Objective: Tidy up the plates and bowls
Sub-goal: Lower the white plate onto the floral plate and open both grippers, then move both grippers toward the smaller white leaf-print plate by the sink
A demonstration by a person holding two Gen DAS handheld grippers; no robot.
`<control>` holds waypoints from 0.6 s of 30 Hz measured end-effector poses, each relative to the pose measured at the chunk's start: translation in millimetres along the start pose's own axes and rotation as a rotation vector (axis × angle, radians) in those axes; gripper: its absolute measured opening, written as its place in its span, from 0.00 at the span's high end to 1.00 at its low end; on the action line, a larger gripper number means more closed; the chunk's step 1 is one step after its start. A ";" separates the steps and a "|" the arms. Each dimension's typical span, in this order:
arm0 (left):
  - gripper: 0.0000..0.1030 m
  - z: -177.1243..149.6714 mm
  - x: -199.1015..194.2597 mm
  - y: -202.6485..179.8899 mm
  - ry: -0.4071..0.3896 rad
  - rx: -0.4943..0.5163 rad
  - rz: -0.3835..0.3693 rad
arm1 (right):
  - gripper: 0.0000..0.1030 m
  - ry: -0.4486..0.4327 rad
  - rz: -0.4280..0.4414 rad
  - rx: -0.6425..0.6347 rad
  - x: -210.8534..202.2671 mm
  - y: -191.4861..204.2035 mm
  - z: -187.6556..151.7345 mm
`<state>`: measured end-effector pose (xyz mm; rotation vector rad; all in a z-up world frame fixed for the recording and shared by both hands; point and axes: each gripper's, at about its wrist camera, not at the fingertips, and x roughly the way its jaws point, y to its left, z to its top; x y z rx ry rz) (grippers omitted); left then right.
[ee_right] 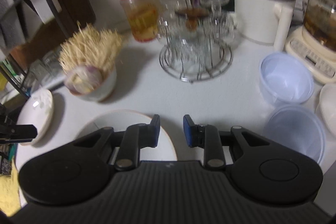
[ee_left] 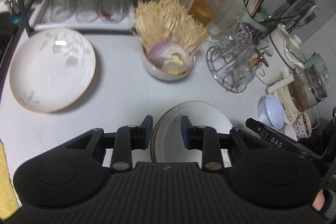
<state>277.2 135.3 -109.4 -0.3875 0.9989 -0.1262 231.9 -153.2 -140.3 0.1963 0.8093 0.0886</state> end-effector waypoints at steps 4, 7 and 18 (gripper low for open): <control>0.69 4.7 -20.2 -4.9 -0.044 0.025 -0.003 | 0.73 -0.043 0.032 0.001 -23.4 6.2 8.9; 0.69 7.4 -31.8 -7.0 -0.069 0.040 0.005 | 0.73 -0.061 0.058 0.017 -37.8 7.2 11.6; 0.69 7.0 -76.1 -19.2 -0.129 0.103 -0.019 | 0.73 -0.121 0.109 -0.002 -92.2 22.6 9.6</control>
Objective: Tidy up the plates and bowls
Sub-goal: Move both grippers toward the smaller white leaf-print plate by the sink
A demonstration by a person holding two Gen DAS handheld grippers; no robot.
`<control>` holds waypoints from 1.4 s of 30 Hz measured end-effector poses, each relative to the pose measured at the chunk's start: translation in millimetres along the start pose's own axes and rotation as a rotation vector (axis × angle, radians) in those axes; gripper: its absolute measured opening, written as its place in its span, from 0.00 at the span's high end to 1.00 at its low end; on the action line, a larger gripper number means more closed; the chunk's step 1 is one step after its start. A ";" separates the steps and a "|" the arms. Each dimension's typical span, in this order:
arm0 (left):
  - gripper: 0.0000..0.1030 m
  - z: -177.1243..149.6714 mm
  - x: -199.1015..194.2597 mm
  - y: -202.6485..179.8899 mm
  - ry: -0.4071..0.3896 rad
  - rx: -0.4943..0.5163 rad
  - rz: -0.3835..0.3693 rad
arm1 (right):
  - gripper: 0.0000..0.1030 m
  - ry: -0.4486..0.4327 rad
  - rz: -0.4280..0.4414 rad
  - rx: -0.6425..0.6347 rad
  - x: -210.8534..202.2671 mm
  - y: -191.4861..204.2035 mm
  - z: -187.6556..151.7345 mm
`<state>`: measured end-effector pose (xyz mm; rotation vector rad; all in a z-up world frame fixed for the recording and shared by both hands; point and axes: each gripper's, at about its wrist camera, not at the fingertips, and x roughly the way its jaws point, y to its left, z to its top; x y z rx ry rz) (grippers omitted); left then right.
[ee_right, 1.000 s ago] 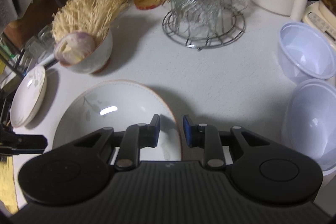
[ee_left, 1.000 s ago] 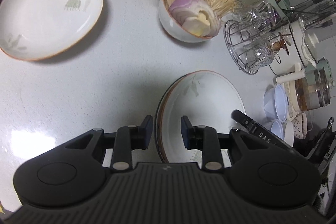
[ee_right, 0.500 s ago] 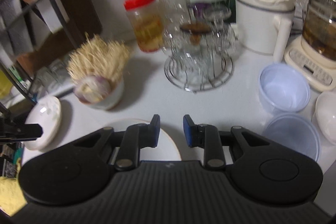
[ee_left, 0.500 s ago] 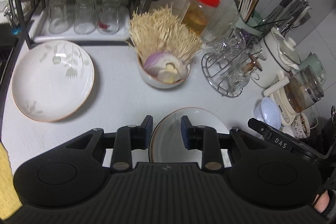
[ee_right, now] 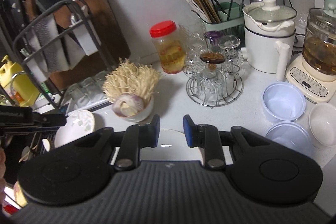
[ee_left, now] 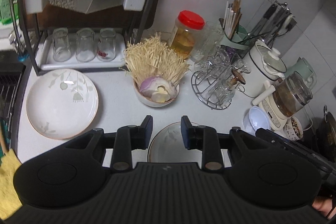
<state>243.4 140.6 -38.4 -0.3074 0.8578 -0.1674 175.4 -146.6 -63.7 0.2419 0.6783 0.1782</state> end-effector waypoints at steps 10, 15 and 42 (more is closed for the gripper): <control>0.69 -16.3 -34.8 2.4 -0.035 0.085 -0.008 | 0.73 -0.034 -0.018 -0.026 -37.4 37.3 -7.7; 0.69 -27.3 -42.4 16.9 -0.023 0.109 -0.018 | 0.73 -0.025 -0.028 -0.014 -42.4 58.5 -24.2; 0.69 -89.4 -47.1 -33.1 -0.042 -0.009 0.132 | 0.73 0.010 0.110 -0.123 -63.2 14.3 -44.7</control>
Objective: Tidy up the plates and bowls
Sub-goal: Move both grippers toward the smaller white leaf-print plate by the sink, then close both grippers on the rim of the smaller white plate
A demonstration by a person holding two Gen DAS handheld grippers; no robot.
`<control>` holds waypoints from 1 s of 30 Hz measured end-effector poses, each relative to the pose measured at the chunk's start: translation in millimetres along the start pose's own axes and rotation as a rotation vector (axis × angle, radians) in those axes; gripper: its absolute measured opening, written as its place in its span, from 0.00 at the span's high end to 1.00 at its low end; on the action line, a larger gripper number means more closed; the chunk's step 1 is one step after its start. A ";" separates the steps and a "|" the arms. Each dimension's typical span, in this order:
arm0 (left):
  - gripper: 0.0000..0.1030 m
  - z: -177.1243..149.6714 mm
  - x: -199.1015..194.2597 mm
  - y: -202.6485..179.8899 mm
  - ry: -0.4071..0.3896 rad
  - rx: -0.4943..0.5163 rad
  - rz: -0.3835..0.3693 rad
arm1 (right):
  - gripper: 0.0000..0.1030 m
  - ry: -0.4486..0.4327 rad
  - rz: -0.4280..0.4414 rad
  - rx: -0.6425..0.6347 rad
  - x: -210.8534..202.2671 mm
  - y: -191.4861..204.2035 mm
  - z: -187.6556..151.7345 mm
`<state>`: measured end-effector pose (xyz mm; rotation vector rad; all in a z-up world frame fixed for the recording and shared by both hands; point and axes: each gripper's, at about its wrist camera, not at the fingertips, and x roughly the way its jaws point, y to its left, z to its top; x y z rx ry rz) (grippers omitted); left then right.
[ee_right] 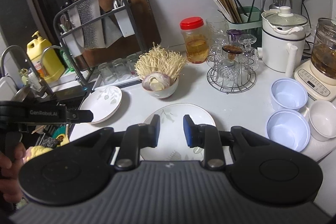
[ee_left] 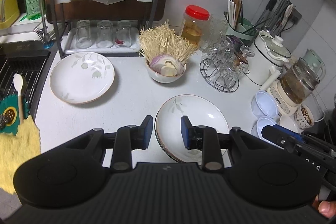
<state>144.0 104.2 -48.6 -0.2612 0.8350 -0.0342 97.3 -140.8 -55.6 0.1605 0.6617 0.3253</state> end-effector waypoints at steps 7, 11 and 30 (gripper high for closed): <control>0.66 -8.3 -5.2 -0.4 -0.001 -0.033 0.053 | 0.73 0.017 0.054 -0.008 0.1 -6.1 -5.7; 0.66 -14.7 -8.3 3.7 0.001 -0.058 0.081 | 0.73 0.030 0.080 -0.012 1.2 -7.9 -7.7; 0.55 12.5 22.7 81.2 0.026 -0.124 0.102 | 0.73 0.105 0.135 -0.008 58.7 33.1 6.7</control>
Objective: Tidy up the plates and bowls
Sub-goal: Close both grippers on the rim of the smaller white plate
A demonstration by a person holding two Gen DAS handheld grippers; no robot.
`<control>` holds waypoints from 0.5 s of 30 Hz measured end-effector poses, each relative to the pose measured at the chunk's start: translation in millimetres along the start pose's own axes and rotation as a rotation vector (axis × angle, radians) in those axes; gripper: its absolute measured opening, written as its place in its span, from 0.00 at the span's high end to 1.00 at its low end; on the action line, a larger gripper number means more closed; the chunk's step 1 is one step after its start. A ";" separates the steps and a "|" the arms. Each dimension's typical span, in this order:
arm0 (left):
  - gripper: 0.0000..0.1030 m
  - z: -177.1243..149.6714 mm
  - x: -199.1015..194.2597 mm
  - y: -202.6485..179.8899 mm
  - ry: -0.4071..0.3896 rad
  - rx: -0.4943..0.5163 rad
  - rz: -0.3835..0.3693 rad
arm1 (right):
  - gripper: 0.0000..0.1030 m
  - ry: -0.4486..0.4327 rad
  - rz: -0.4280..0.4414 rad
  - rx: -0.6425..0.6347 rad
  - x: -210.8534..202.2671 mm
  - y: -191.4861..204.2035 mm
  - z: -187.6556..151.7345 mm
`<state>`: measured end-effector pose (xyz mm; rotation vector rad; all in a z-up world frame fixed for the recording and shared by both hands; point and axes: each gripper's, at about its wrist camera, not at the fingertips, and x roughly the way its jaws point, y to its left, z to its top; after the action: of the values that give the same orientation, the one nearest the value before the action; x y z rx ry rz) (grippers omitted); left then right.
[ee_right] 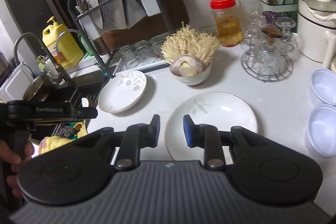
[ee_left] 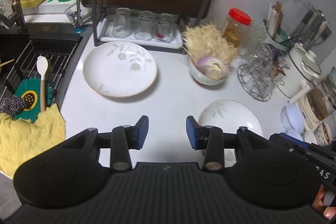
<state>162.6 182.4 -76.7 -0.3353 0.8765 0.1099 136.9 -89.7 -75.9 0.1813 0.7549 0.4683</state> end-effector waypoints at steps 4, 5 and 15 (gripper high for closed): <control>0.50 14.7 14.0 28.0 0.002 -0.017 0.002 | 0.65 -0.006 0.005 -0.004 21.5 15.0 10.8; 0.49 18.8 18.0 35.8 0.003 -0.023 0.004 | 0.50 -0.011 0.006 -0.001 27.2 18.4 13.4; 0.46 61.7 78.1 121.2 0.016 -0.061 0.037 | 0.39 0.087 0.032 0.011 112.6 55.6 30.8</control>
<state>229.8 313.8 -129.7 -0.3771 0.8965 0.1685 210.5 12.5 -105.3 0.1844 0.8405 0.5052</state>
